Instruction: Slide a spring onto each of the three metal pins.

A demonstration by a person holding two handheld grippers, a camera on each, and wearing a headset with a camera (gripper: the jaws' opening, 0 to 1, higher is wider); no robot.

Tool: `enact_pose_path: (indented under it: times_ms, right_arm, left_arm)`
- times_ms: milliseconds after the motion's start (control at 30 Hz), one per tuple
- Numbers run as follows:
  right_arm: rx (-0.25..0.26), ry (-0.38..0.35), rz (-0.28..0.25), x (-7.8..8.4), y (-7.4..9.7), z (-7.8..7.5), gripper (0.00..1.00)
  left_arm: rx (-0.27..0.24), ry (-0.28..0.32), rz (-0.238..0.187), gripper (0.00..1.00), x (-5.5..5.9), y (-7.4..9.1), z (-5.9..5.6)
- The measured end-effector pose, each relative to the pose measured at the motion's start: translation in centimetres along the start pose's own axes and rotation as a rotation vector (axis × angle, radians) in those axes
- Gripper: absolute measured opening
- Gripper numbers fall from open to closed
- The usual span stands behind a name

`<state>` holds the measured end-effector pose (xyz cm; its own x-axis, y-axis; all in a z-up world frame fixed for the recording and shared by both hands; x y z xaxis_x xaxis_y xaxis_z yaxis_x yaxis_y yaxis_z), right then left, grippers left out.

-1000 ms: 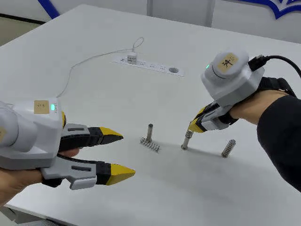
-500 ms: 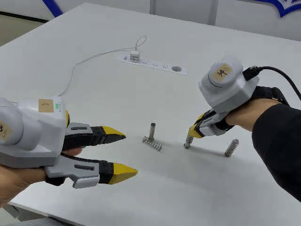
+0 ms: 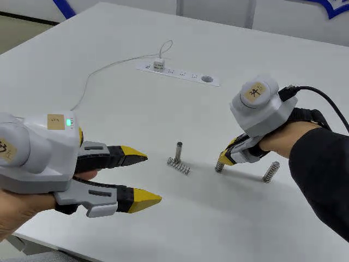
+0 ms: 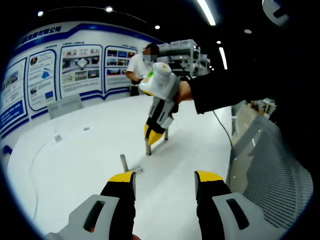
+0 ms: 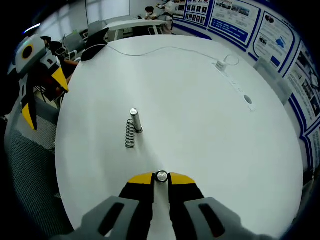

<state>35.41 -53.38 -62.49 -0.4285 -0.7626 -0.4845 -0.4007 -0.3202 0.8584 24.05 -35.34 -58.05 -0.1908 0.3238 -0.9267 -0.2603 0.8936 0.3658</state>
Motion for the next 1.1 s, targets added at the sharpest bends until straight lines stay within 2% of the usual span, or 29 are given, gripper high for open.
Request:
enact_pose_path:
  times_ms: [433, 667, 800, 1100]
  right_arm:
    - [0.027, 0.027, -0.038, -0.6, 1.9, 0.3, 0.16]
    - [0.020, 0.066, -0.085, -2.8, 2.7, 1.6, 0.16]
    - [-0.003, 0.075, -0.092, -3.4, 2.1, 2.6, 0.16]
    - [-0.053, 0.070, -0.069, -3.4, -0.4, 4.1, 0.16]
  left_arm:
    - [0.002, -0.003, 0.003, 0.48, 0.0, -0.1, 0.0]
    - [0.000, -0.003, 0.007, 0.48, 0.1, -0.1, 0.0]
    - [-0.002, -0.004, 0.009, 0.48, 0.1, 0.0, 0.0]
    - [-0.002, -0.001, 0.012, 0.48, 0.2, -0.1, 0.1]
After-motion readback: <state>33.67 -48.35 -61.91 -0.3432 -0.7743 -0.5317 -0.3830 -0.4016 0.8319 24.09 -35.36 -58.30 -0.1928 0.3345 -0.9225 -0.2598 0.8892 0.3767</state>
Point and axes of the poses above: the centre of the closed fingertips' face, and the gripper's own axes: y roughly backward along the fingers, z roughly to its left, x roughly out of its underside, the point moved 5 cm from there along y, roughly backward along the fingers, and after that the axes turned 6 degrees about x, right-handed, at the moved point
